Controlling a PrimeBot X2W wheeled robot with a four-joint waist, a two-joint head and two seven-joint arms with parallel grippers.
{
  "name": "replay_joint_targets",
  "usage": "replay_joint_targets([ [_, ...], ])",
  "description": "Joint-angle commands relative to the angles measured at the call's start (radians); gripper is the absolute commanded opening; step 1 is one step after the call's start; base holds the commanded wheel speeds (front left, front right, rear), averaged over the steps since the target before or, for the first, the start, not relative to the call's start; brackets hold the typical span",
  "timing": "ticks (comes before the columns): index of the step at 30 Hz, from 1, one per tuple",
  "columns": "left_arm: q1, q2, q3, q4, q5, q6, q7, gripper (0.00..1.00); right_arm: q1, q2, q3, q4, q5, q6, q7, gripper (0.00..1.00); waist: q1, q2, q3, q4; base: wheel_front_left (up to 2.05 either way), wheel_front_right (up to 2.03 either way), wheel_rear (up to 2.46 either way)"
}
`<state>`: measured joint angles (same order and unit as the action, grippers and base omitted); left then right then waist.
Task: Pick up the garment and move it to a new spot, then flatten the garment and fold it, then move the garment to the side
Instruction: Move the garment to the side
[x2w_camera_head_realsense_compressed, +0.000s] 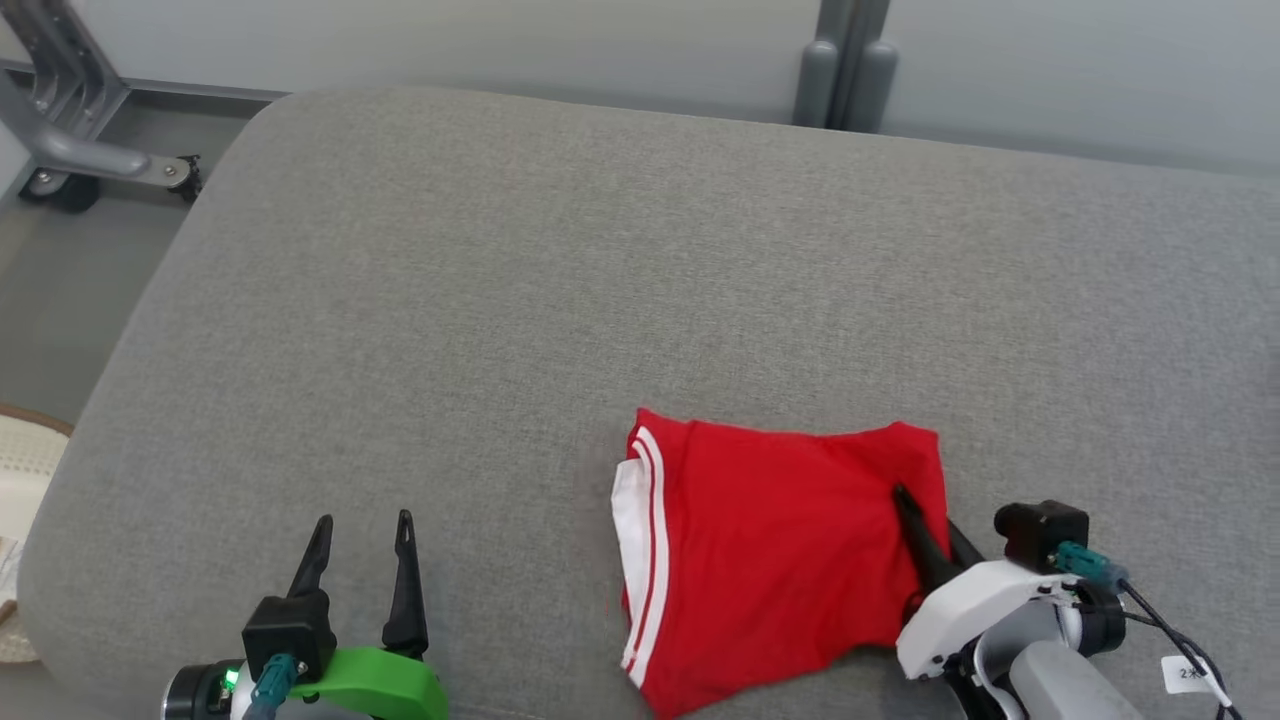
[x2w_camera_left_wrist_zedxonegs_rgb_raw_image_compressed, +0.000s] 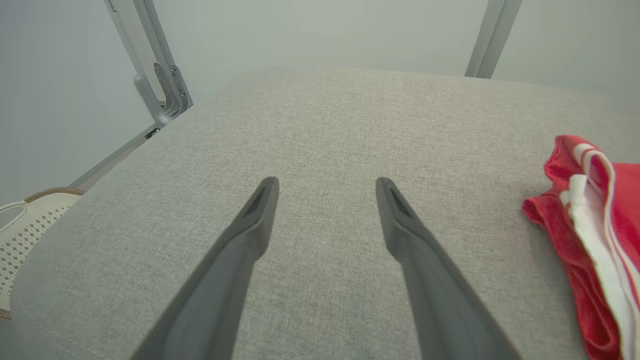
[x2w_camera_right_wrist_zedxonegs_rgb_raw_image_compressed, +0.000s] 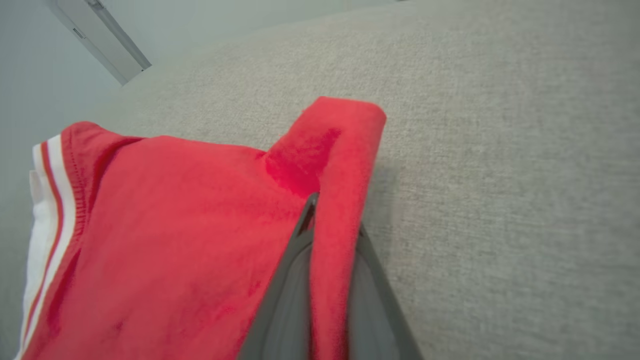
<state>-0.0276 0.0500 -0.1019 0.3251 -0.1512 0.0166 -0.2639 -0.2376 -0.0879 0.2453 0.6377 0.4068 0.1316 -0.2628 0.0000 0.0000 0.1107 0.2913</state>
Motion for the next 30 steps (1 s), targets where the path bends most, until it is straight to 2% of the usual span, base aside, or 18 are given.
replay_joint_targets([
  [1,-0.012,0.003,-0.002,-0.003,0.008,-0.004,0.001,1.00,-0.008,-0.012,-0.025,-0.009,-0.010,-0.002,-0.002,0.00,0.0000,0.0000,-0.014,-0.052,0.00,0.00,0.00],
  [12,-0.029,0.003,0.003,-0.011,0.021,-0.021,0.001,1.00,0.021,-0.014,-0.144,-0.012,-0.039,-0.002,-0.002,0.00,0.0000,0.0000,-0.044,-0.379,0.00,0.00,0.00],
  [13,-0.028,0.003,0.001,-0.011,0.022,-0.023,0.001,1.00,0.029,-0.010,-0.148,-0.009,-0.042,-0.002,-0.002,0.00,0.0000,0.0000,-0.049,-0.445,0.00,0.00,0.00],
  [14,-0.030,0.003,-0.002,-0.010,0.022,-0.024,0.001,1.00,0.032,-0.010,-0.150,-0.007,-0.044,-0.002,-0.002,0.00,0.0000,0.0000,-0.051,-0.475,0.00,0.00,0.00],
  [15,-0.030,0.003,-0.002,-0.010,0.022,-0.024,0.001,1.00,0.032,-0.010,-0.150,-0.007,-0.044,-0.002,-0.002,0.00,0.0000,0.0000,-0.051,-0.475,0.00,0.00,0.00],
  [23,-0.054,0.003,-0.013,-0.015,0.031,-0.035,0.001,1.00,0.042,-0.002,-0.115,-0.006,-0.037,-0.002,-0.002,0.00,0.0000,0.0000,-0.042,-0.676,0.00,0.00,0.00],
  [26,-0.067,0.003,-0.024,-0.022,0.038,-0.043,0.001,1.00,0.039,-0.002,-0.093,-0.011,-0.027,-0.002,-0.002,0.00,0.0000,0.0000,-0.024,-0.713,0.00,0.00,0.00],
  [30,-0.092,0.003,-0.042,-0.030,0.050,-0.051,0.001,1.00,0.026,0.003,-0.087,-0.018,-0.016,-0.002,-0.002,0.00,0.0000,0.0000,0.011,-0.723,0.00,0.00,0.00],
])
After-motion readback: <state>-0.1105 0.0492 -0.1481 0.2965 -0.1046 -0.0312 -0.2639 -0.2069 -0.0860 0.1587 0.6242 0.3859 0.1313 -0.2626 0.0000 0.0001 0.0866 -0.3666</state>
